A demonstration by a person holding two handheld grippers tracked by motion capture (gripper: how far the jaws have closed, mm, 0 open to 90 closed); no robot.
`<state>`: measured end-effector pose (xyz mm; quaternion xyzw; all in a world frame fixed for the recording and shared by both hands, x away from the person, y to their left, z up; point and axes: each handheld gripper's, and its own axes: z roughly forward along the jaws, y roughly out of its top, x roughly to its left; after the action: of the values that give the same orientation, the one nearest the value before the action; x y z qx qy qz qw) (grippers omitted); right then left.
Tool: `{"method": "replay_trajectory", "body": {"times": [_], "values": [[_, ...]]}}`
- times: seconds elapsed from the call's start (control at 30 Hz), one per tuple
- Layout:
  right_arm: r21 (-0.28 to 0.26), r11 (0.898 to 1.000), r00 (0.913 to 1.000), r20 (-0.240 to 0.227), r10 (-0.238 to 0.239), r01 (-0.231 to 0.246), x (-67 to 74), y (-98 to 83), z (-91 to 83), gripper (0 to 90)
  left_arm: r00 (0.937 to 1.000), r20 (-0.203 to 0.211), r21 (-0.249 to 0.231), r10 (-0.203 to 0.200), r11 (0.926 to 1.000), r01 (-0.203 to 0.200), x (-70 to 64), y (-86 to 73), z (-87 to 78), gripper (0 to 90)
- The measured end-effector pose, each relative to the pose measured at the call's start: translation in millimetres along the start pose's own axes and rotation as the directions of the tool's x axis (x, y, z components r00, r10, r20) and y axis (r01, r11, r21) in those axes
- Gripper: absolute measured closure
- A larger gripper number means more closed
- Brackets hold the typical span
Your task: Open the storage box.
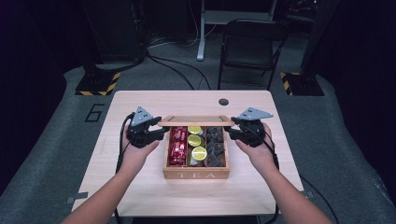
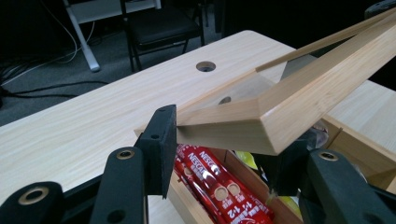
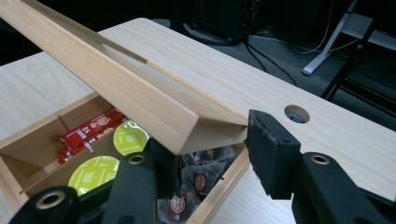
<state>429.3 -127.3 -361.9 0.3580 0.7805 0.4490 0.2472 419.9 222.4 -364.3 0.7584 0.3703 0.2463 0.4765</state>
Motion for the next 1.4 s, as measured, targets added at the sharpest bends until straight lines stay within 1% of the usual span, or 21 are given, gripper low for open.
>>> {"method": "replay_trajectory", "body": {"times": [0.03, 0.07, 0.13, 0.17, 0.2, 0.23, 0.3, 0.43, 0.6, 0.63, 0.67, 0.77, 0.83, 0.9, 0.97, 1.13, 1.17, 1.2, 1.23, 1.33, 1.4], "values": [[-0.005, 1.000, 0.9998, -0.003, -0.018, 0.017, -1.6, 0.7, 0.3, 56.3, 1.0000, 0.003, 0.001, -0.004, 1.0000, 0.004, 0.5, 0.4, -0.1, 51.5], [-0.006, 1.000, 1.0000, 0.001, -0.002, 0.002, -2.0, 2.3, 0.7, 56.4, 1.0000, 0.003, -0.002, -0.005, 1.0000, 0.005, 1.6, 1.2, 0.5, 51.5], [-0.011, 1.000, 1.0000, 0.003, 0.006, -0.006, -2.2, 3.3, 1.4, 56.5, 0.9999, -0.002, -0.008, -0.012, 0.9999, 0.012, 2.8, 2.0, 2.2, 51.6], [-0.014, 1.000, 1.0000, 0.000, 0.000, 0.000, -3.4, 4.1, 1.7, 56.5, 0.9999, -0.004, -0.004, -0.013, 0.9999, 0.013, 3.6, 2.6, 3.1, 52.1], [-0.016, 1.000, 0.9999, 0.004, 0.016, -0.016, -4.0, 5.5, 2.5, 56.5, 0.9999, -0.006, -0.005, -0.014, 0.9999, 0.014, 4.4, 2.8, 4.4, 52.9], [-0.016, 1.000, 0.9999, 0.002, 0.016, -0.016, -4.6, 6.0, 2.7, 56.5, 0.9999, -0.007, 0.000, -0.014, 0.9999, 0.014, 5.3, 3.2, 5.0, 53.3], [-0.022, 1.000, 0.9998, 0.005, 0.020, -0.020, -4.9, 6.6, 3.2, 56.5, 0.9998, -0.015, -0.006, -0.016, 0.9999, 0.016, 6.0, 3.1, 7.6, 53.8], [-0.024, 0.999, 0.9996, 0.008, 0.025, -0.025, -6.3, 9.0, 4.5, 56.5, 0.9997, -0.026, -0.006, -0.004, 1.0000, 0.003, 8.0, 4.5, 10.4, 55.3], [-0.021, 0.999, 0.9996, 0.012, 0.027, -0.027, -8.0, 12.6, 6.2, 56.6, 0.9995, -0.030, -0.003, -0.001, 1.0000, 0.001, 10.3, 5.6, 13.2, 57.1], [-0.022, 0.999, 0.9994, 0.010, 0.034, -0.033, -8.9, 14.3, 7.1, 56.5, 0.9994, -0.035, -0.014, 0.002, 0.9999, -0.002, 11.5, 6.5, 14.8, 57.3], [-0.022, 0.999, 0.9994, 0.010, 0.034, -0.033, -8.9, 14.3, 7.1, 56.5, 0.9994, -0.035, -0.014, 0.002, 0.9999, -0.002, 11.5, 6.5, 14.8, 57.5], [-0.030, 0.999, 0.9993, 0.014, 0.036, -0.035, -10.9, 16.6, 8.5, 56.6, 0.9992, -0.041, -0.019, -0.002, 0.9998, 0.002, 12.7, 8.3, 16.4, 57.8], [-0.034, 0.999, 0.9993, 0.012, 0.035, -0.035, -12.0, 17.4, 9.4, 56.6, 0.9992, -0.040, -0.013, -0.008, 0.9999, 0.008, 13.4, 9.4, 17.1, 58.1], [-0.034, 0.998, 0.9989, 0.015, 0.044, -0.044, -12.6, 18.7, 10.2, 56.6, 0.9991, -0.042, -0.013, -0.011, 0.9999, 0.010, 14.5, 10.7, 18.1, 58.1], [-0.034, 0.999, 0.9990, 0.015, 0.043, -0.043, -13.3, 20.3, 10.9, 56.6, 0.9992, -0.038, -0.006, -0.010, 0.9999, 0.010, 16.0, 12.5, 18.5, 58.3], [-0.033, 0.998, 0.9985, 0.016, 0.052, -0.052, -15.6, 23.2, 13.7, 56.4, 0.9990, -0.044, -0.007, -0.010, 0.9999, 0.010, 18.0, 15.9, 20.8, 59.0], [-0.036, 0.998, 0.9985, 0.019, 0.051, -0.050, -16.4, 23.8, 14.6, 56.4, 0.9992, -0.039, 0.001, -0.013, 0.9999, 0.013, 18.6, 16.8, 20.8, 59.1], [-0.033, 0.998, 0.9984, 0.021, 0.052, -0.051, -17.4, 25.2, 16.6, 56.3, 0.9989, -0.043, -0.008, -0.017, 0.9998, 0.017, 19.0, 17.1, 22.0, 59.3], [-0.033, 0.998, 0.9984, 0.021, 0.052, -0.051, -17.4, 25.2, 16.6, 56.3, 0.9991, -0.038, 0.001, -0.021, 0.9998, 0.021, 19.9, 18.1, 22.2, 59.3], [-0.027, 0.998, 0.9982, 0.030, 0.052, -0.051, -19.1, 27.6, 20.3, 56.4, 0.9984, -0.046, -0.010, -0.033, 0.9994, 0.033, 21.5, 19.0, 24.7, 59.8], [-0.025, 0.999, 0.9983, 0.031, 0.049, -0.048, -19.8, 28.0, 21.4, 56.5, 0.9985, -0.043, -0.009, -0.034, 0.9994, 0.034, 22.5, 19.4, 25.1, 59.9]]}}
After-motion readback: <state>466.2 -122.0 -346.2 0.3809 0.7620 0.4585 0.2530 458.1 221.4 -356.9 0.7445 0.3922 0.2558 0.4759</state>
